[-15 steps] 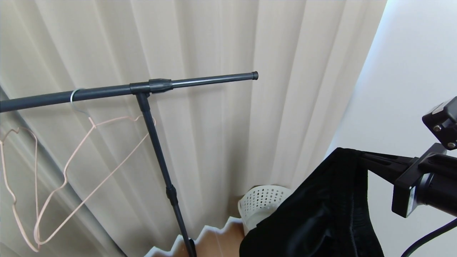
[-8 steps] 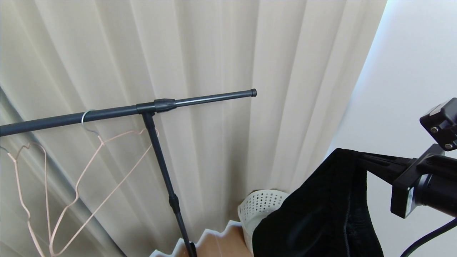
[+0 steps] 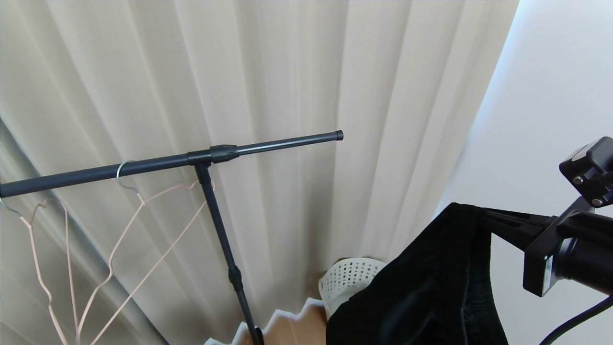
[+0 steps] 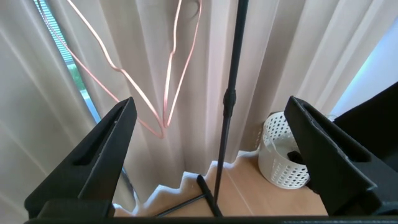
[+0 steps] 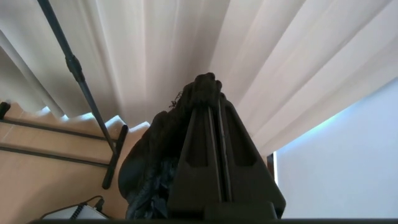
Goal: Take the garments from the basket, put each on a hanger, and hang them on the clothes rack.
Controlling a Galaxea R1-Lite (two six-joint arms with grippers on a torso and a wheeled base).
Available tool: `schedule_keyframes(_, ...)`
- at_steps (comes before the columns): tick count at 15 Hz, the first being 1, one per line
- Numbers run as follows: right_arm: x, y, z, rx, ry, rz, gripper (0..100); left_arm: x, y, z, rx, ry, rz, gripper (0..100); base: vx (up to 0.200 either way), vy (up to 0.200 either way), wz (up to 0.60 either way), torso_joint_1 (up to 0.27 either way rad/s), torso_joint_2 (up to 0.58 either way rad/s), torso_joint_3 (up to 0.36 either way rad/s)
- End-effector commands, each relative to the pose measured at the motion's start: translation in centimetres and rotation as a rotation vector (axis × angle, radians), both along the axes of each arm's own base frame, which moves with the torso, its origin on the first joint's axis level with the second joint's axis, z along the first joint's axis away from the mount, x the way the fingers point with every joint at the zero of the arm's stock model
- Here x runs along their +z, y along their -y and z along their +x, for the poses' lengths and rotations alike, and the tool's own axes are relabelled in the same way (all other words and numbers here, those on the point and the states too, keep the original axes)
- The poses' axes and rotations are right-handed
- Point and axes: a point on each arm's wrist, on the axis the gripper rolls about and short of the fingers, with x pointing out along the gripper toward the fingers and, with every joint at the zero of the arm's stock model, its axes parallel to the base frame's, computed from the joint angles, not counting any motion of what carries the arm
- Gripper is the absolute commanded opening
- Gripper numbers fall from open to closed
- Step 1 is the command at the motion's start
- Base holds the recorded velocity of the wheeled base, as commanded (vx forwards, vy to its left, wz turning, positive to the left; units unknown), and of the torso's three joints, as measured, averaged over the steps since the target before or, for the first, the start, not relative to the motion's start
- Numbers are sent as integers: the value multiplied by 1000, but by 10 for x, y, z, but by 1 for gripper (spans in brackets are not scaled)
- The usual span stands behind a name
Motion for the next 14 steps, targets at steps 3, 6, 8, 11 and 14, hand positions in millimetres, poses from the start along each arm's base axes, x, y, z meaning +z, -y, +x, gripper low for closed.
schedule_keyframes(3, 1, 0, -1, 0, 3, 2, 0, 0, 0, 0, 1, -4, 0, 100, 0, 0, 600, 1, 1, -6)
schedule_keyframes(6, 0, 1, -1, 0, 3, 2, 0, 0, 0, 0, 1, -1, 0, 100, 0, 0, 600, 7, -2, -4)
schedule_keyframes(8, 0, 1, -1, 2, 2, 1, 0, 0, 0, 0, 0, -2, 3, 100, 0, 0, 0, 0, 0, 0)
schedule_keyframes(11, 0, 1, -1, 0, 9, 6, 0, 0, 0, 0, 0, -1, 2, 100, -200, 0, 0, 7, 2, 4)
schedule_keyframes(14, 0, 0, 0, 2, 32, 23, 0, 0, 0, 0, 1, -2, 2, 100, -133, 67, 0, 6, 10, -5)
